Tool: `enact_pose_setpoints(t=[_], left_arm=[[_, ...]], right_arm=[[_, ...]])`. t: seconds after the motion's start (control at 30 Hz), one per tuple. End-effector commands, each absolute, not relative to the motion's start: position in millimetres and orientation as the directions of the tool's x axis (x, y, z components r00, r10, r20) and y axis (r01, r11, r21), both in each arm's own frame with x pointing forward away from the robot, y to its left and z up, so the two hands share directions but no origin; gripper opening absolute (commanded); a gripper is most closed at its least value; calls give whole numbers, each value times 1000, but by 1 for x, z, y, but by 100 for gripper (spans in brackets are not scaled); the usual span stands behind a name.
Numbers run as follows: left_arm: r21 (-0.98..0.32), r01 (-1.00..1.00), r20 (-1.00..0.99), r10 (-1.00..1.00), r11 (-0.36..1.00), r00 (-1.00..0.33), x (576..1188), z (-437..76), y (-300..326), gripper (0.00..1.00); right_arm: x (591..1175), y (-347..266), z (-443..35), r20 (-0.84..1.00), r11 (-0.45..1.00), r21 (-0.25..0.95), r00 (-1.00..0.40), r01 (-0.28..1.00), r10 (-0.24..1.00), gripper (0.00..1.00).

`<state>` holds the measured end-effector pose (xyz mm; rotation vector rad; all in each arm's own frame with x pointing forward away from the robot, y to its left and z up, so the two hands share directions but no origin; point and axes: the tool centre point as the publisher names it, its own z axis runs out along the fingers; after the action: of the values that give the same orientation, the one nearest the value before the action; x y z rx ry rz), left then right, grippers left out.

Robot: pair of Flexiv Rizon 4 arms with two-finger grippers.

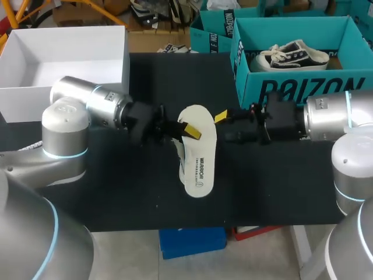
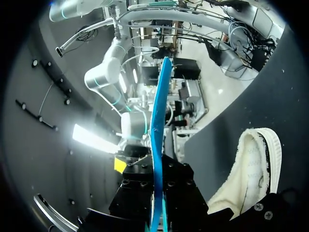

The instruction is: Take the shoe out of the shoebox, open the shoe tongue, remove and reinsert the insole, then place the shoe into the shoebox

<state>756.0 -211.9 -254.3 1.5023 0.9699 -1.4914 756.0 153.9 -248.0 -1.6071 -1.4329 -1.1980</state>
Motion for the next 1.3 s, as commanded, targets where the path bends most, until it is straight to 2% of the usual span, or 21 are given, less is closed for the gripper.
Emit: enact_pose_setpoints(t=[0.03,0.1,0.13,0.2,0.43,0.5,0.6,0.63,0.8,0.83,0.87,0.9,0.93,1.2,1.3], left_arm=[[25,912,-1000,-21,-409,18,760,-256,-220,0],[30,909,-999,-28,-415,20,761,-256,-223,0],[32,907,-999,-31,-421,21,761,-255,-225,0],[36,904,-999,-34,-426,24,761,-255,-227,0],[51,907,-999,-29,-417,43,766,-255,-227,0],[53,910,-999,-29,-411,45,767,-255,-227,0],[54,913,-998,-32,-404,45,768,-255,-226,0],[54,914,-998,-33,-403,45,768,-255,-226,0],[51,916,-999,-32,-399,42,767,-256,-227,0],[51,915,-999,-33,-399,41,766,-256,-227,13],[51,915,-999,-33,-400,41,766,-255,-227,45],[51,915,-999,-33,-400,41,765,-255,-228,91],[51,915,-999,-33,-399,41,764,-255,-227,100],[52,946,-998,-35,-319,43,751,-249,-215,100],[28,974,-999,-26,-227,22,749,-248,-205,100]], right_arm=[[762,169,-254,930,-178,94,-23,980,368,75],[761,171,-255,931,-177,93,-22,980,364,67],[760,172,-256,932,-177,92,-22,980,363,55],[759,173,-257,932,-175,90,-21,981,361,55],[759,173,-257,933,-174,86,-18,981,358,42],[759,174,-258,934,-173,84,-17,981,358,22],[760,175,-259,934,-171,82,-16,982,357,4],[760,175,-259,934,-171,82,-15,982,357,0],[760,175,-260,934,-171,81,-14,982,357,0],[760,175,-260,934,-171,81,-14,982,357,0],[760,175,-260,934,-172,81,-15,982,357,0],[760,175,-260,934,-172,81,-15,982,357,0],[760,175,-260,934,-172,81,-14,982,357,0],[760,174,-261,933,-171,82,-16,982,359,0],[761,174,-261,933,-171,84,-17,982,360,0]])
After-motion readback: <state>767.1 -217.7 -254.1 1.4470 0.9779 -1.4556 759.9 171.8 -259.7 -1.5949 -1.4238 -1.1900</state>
